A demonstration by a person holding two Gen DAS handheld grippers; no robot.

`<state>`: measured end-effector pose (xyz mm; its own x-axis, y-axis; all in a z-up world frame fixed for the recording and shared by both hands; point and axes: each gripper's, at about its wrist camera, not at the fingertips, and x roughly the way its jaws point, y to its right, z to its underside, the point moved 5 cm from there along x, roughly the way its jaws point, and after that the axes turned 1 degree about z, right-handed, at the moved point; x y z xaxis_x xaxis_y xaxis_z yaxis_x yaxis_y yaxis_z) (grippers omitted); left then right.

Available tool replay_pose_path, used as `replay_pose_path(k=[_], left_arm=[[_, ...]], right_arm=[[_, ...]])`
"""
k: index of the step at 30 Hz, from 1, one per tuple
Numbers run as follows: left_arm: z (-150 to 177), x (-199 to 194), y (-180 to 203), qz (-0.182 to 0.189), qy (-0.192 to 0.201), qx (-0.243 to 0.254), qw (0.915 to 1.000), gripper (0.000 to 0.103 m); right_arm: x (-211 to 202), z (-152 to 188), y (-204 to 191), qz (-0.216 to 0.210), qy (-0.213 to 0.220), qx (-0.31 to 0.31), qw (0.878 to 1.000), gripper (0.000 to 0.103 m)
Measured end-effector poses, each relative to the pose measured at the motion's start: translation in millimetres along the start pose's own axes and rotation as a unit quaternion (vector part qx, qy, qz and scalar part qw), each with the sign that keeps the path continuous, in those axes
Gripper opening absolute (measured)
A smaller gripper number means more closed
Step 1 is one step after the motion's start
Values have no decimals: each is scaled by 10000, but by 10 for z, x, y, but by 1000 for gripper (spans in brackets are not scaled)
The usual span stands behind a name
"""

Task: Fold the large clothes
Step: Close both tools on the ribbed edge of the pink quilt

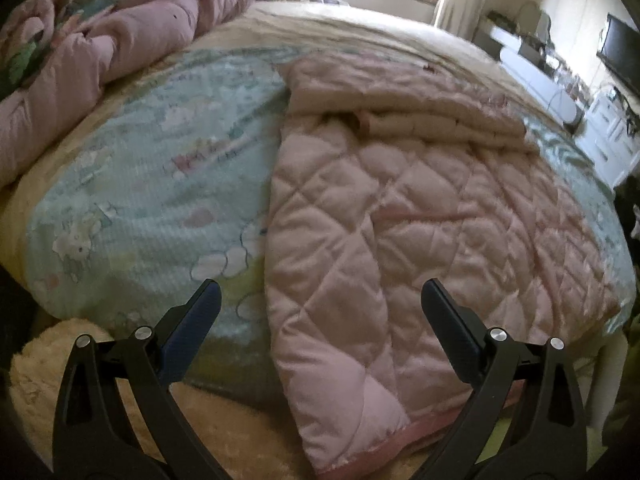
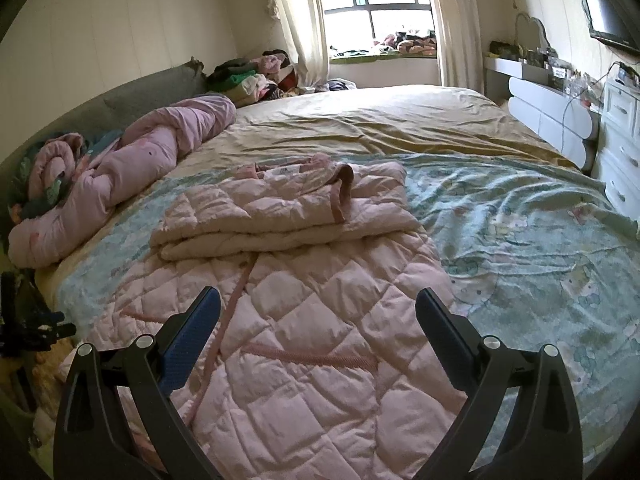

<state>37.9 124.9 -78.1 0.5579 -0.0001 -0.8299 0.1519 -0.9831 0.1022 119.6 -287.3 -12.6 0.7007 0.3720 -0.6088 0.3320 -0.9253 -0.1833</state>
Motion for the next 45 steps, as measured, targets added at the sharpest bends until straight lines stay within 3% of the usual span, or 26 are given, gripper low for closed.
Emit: replay_pose_path(k=[10, 20, 27, 31, 37, 43, 45], left_arm=[[264, 281, -5, 292, -901, 32, 9955, 94], [497, 517, 16, 614, -1736, -180, 9827, 94], [542, 537, 96, 713, -1720, -244, 9822, 94], [579, 528, 154, 797, -1654, -230, 9827, 93], [567, 501, 179, 846, -1604, -258, 9831, 92], [545, 406, 199, 916, -1351, -227, 9863, 70], [537, 377, 174, 946, -1269, -283, 9870, 58]], right_arm=[[-29, 262, 167, 96, -281, 54, 9995, 97], [-138, 436, 336, 236, -477, 85, 9985, 97], [-247, 668, 444, 349, -842, 67, 9958, 97], [-195, 902, 560, 460, -1326, 119, 9900, 97], [-79, 1253, 755, 352, -1828, 585, 9808, 97], [6, 1500, 920, 60, -2011, 1200, 9722, 97], [26, 1581, 956, -54, -2100, 1360, 9682, 84]])
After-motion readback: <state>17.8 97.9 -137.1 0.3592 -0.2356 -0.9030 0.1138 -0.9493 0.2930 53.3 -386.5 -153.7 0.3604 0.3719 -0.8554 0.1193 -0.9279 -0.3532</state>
